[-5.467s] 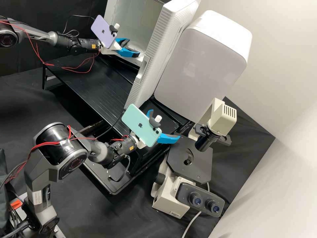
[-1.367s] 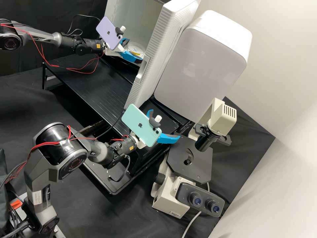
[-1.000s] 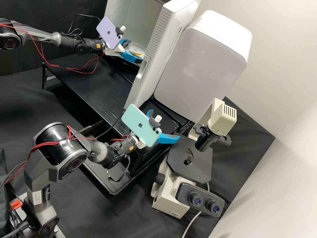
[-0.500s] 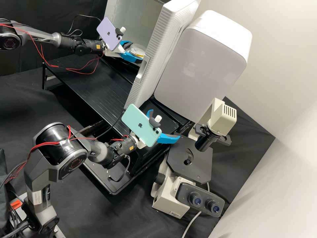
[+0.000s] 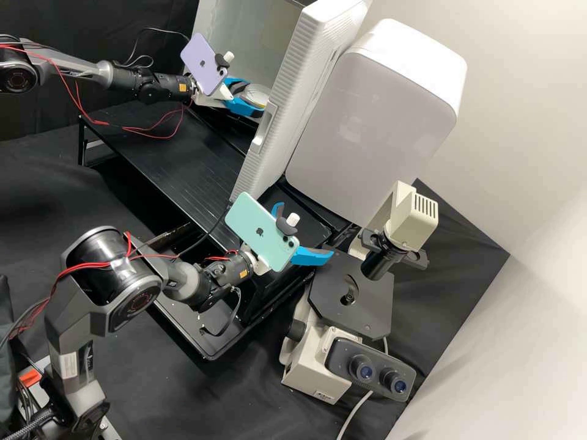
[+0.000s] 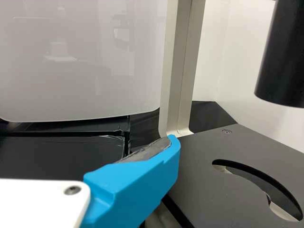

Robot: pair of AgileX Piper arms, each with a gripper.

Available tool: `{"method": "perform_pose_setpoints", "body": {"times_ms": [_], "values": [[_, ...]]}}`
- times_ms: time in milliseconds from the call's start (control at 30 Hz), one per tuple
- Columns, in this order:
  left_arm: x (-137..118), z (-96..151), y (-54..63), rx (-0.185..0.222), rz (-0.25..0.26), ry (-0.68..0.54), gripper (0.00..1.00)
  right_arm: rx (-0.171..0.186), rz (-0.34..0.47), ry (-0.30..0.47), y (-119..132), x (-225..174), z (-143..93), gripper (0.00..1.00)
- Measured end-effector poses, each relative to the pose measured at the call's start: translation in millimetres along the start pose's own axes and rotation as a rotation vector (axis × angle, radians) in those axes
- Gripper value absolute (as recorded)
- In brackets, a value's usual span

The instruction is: Take the petri dish out of the incubator

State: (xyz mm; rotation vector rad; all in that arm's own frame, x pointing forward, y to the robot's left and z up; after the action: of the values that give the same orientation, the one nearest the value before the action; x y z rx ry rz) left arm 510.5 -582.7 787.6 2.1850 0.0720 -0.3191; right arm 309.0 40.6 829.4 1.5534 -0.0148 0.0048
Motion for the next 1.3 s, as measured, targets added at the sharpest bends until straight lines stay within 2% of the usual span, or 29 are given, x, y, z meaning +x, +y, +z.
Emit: {"method": "perform_pose_setpoints", "body": {"times_ms": [233, 767, 933, 1100, 1300], "values": [[0, 0, -2.0, 0.006, -0.006, 0.001, 0.0, 0.0, 0.0, 0.0, 0, 0, 0, 1.0], [-11, -2, -7.0, -0.003, 0.029, -0.007, 0.0, 0.0, 0.0, 0.0, 0, 0, 0, 1.0], [-24, -8, -0.5, -0.047, 0.029, 0.013, 0.0, 0.0, 0.0, 0.0, 0, 0, 0, 1.0], [-33, -9, -0.8, -0.068, 0.023, 0.02, 0.0, 0.0, 0.0, 0.0, 0, 0, 0, 1.0], [-42, -7, 7.4, -0.091, 0.045, 0.015, 0.0, 0.0, 0.0, 0.0, 0, 0, 0, 1.0]]}}
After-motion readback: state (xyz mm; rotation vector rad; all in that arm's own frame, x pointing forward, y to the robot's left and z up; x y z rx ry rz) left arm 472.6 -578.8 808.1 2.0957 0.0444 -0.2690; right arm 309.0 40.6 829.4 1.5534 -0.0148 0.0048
